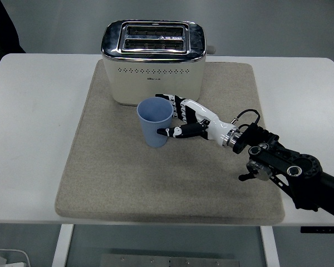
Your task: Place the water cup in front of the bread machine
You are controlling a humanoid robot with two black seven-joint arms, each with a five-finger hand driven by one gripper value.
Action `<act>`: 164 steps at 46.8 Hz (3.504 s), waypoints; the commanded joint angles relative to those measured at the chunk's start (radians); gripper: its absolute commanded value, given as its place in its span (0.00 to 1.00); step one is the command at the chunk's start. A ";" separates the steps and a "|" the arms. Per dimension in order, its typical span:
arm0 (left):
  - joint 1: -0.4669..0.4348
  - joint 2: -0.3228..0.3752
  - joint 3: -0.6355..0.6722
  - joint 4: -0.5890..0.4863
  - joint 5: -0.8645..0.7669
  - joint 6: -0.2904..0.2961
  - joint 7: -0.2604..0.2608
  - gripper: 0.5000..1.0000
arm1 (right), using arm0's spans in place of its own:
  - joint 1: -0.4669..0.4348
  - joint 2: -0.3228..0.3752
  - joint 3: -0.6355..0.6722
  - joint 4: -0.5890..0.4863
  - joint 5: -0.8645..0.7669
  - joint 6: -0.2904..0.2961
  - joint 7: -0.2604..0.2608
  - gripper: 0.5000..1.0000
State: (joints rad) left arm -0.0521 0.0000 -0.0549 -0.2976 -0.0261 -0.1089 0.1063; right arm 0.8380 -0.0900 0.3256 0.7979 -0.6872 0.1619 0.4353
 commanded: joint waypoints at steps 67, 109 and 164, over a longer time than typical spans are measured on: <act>0.000 0.000 0.001 0.000 0.000 0.000 0.000 1.00 | -0.013 -0.224 0.095 0.000 0.032 0.110 0.007 0.86; 0.000 0.000 0.001 -0.006 0.000 0.000 0.000 1.00 | 0.061 -0.312 0.170 -0.002 0.555 0.173 -0.543 0.86; 0.000 0.000 0.000 -0.002 0.000 0.000 0.000 1.00 | 0.101 -0.208 0.285 -0.062 0.738 -0.012 -0.524 0.86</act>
State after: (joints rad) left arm -0.0521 0.0001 -0.0550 -0.3004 -0.0261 -0.1089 0.1058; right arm 0.9371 -0.2981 0.6090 0.7373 0.0512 0.1546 -0.0937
